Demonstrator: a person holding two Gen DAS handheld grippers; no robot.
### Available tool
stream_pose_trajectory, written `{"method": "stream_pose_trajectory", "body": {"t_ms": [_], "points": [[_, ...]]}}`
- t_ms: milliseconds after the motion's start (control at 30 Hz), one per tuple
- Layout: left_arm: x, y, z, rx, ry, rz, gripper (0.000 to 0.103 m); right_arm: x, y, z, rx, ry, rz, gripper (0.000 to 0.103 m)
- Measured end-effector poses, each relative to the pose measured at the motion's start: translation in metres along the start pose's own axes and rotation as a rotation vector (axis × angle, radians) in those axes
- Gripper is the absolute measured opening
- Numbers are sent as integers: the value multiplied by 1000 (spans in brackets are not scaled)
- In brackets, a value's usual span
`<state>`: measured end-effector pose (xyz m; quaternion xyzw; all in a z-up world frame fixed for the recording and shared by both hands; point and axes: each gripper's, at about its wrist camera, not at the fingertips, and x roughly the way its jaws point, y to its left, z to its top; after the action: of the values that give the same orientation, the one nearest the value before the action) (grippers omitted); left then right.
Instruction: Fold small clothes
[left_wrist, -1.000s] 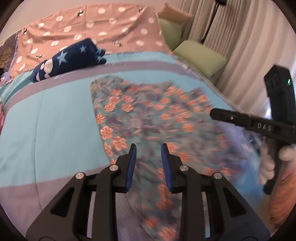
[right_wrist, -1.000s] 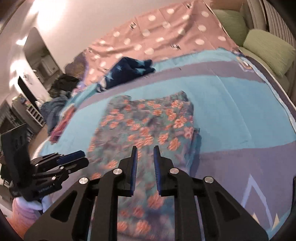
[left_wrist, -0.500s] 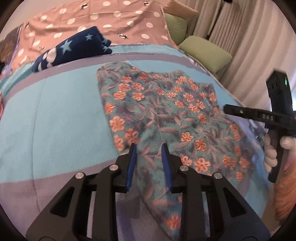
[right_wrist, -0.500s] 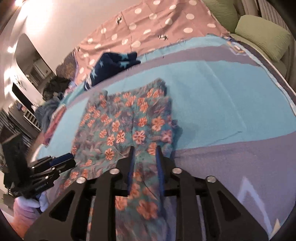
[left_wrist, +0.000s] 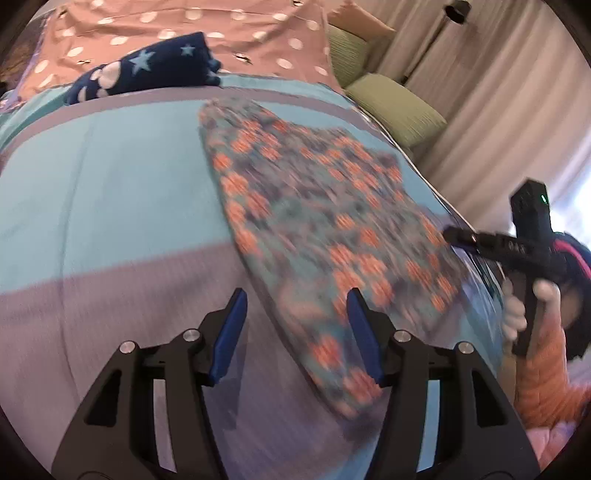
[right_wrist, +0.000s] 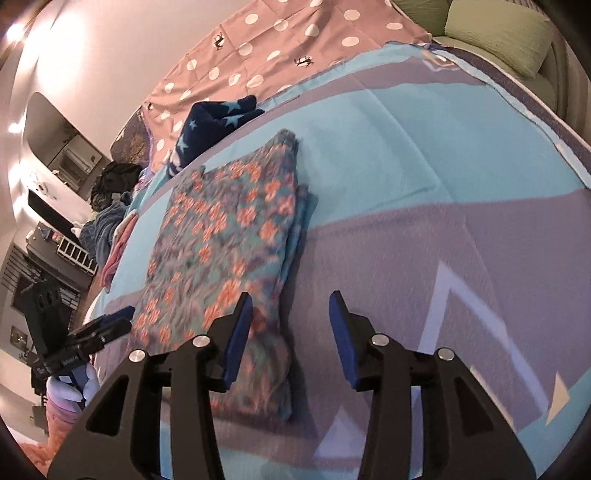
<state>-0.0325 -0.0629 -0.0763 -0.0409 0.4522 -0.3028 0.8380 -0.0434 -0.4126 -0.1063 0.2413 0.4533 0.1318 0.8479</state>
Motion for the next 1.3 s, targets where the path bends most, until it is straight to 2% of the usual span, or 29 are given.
{"method": "stream_pose_trajectory", "body": {"t_ms": [167, 233, 367, 433, 467, 533, 633, 867, 900, 933, 967, 1000, 1200, 1300], "points": [[-10, -20, -28, 51, 22, -12, 57, -17, -1, -21, -12, 15, 4, 45], [-14, -30, -41, 96, 30, -1, 58, -25, 0, -30, -22, 20, 34, 45], [-14, -44, -57, 164, 39, 58, 58, -29, 4, -44, -47, 27, 25, 49], [-13, -46, -57, 167, 30, 96, 57, -28, 1, -47, -31, 27, 27, 49], [-14, -44, -56, 154, 25, 109, 55, -27, 0, -48, -17, 26, 34, 49], [-16, -38, -53, 107, 10, 136, 41, -27, -1, -50, -6, 23, 41, 49], [-20, -35, -52, 74, 0, 115, 38, -26, -1, -51, -8, 23, 45, 49], [-4, -49, -48, 133, -5, 188, 36, -17, 3, -48, -3, 30, 72, 49], [-4, -49, -47, 131, -5, 179, 22, -16, 4, -48, -8, 30, 73, 49], [-4, -49, -47, 123, 0, 169, 15, -14, 6, -49, -18, 30, 66, 49], [-7, -48, -48, 117, 0, 174, 13, -14, 8, -49, -26, 32, 59, 48], [-11, -45, -50, 109, 4, 176, 9, -15, 10, -51, -39, 39, 50, 43], [-28, -29, -68, 78, 22, 165, 0, -22, -2, -53, -22, 50, 57, 41], [-36, -25, -67, 36, 6, 108, 1, -23, -4, -43, -10, 37, 43, 43]]}}
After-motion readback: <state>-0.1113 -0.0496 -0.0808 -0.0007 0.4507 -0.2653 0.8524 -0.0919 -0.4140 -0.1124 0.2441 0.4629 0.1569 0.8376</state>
